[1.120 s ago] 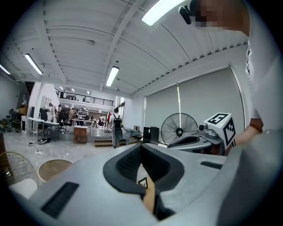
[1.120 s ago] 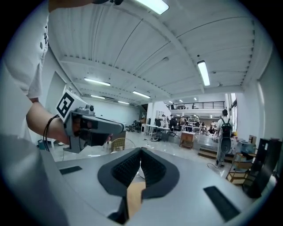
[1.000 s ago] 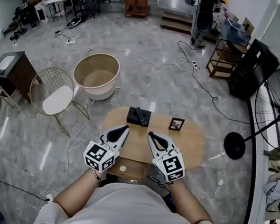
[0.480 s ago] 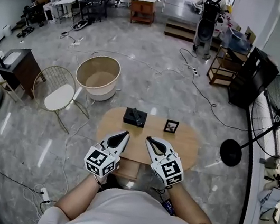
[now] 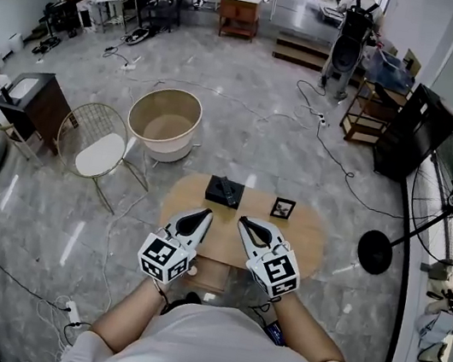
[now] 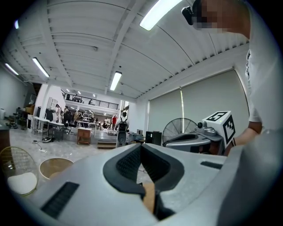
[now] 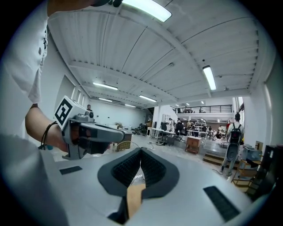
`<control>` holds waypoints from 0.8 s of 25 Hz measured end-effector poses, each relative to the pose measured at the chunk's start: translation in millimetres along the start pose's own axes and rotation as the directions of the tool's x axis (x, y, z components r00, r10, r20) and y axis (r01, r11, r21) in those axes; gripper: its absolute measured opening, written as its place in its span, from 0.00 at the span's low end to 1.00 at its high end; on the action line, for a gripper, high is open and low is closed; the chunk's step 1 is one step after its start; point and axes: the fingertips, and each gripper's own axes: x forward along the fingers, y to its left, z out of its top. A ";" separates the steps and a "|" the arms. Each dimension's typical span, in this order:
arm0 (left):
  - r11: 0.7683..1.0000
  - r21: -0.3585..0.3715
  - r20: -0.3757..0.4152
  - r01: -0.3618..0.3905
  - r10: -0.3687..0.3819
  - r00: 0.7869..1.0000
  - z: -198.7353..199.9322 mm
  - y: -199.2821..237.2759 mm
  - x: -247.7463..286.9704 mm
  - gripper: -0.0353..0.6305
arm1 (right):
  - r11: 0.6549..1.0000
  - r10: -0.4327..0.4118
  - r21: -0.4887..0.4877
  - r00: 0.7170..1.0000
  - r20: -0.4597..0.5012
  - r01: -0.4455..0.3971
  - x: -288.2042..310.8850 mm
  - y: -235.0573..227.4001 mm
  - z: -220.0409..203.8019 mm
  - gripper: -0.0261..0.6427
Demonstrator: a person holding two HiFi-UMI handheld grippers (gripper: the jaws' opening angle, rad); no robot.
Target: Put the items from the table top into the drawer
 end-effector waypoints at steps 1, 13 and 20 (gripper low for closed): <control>1.000 0.000 0.001 0.003 -0.003 1.000 0.9 4.8 -0.5 0.07 | 1.000 -0.001 0.000 1.000 0.000 0.001 5.9 -0.3 2.0 0.08; 1.000 0.013 0.005 0.023 -0.023 1.000 6.5 77.8 -26.2 0.07 | 1.000 -0.007 0.000 1.000 -0.014 0.007 83.0 24.2 16.3 0.08; 1.000 -0.002 0.004 0.010 -0.010 1.000 -1.3 109.1 -40.9 0.07 | 1.000 -0.008 0.020 0.999 -0.038 0.009 106.4 35.7 6.3 0.08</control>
